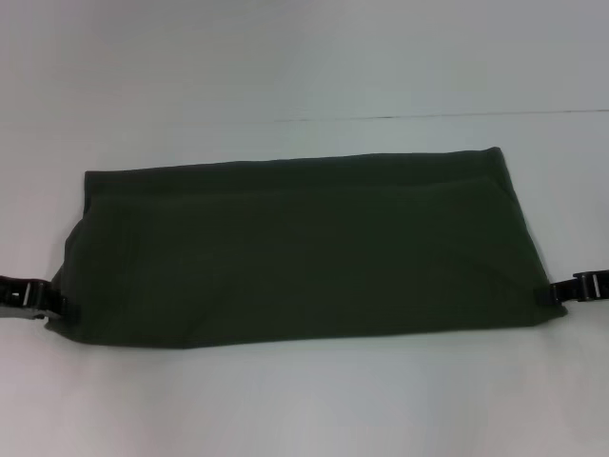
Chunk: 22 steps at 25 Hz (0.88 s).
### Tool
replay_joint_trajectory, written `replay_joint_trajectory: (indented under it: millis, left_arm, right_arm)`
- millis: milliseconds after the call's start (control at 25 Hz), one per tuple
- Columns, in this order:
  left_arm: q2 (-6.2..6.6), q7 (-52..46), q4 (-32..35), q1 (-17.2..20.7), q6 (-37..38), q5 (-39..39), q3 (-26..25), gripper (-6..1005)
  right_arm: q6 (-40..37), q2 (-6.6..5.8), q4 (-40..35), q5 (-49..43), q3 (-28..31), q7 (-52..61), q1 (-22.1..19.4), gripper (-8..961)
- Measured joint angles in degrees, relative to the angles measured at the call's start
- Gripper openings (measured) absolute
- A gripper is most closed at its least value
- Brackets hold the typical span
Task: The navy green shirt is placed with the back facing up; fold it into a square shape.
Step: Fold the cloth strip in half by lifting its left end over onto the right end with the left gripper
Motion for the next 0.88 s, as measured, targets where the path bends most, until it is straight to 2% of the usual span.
replay_joint_trajectory:
  millis: [80,520,720,880]
  left_arm:
    - [0.02,-0.03,0.10,-0.07,0.05,0.00,0.00,88]
    - [0.32,-0.06,0.24,-0.60,0.44,-0.07,0.00,84]
    - [0.32,0.04,0.24,-0.60,0.50,-0.08,0.00,87]
    - [0.36,-0.04,0.24,-0.69,1.03,-0.46,-0.04,95]
  right_arm:
    - [-0.38,-0.17,-0.04,-0.12,0.00,0.13,0.08,118]
    - [-3.08,-1.14,-4.72,0.03,1.18,2.55,-0.19,121]
    - [-4.36,-2.10,-5.22,0.05,2.92,3.19,0.53,181]
    - [-4.49,-2.26,-5.20,0.05,2.97,3.25,1.05,340]
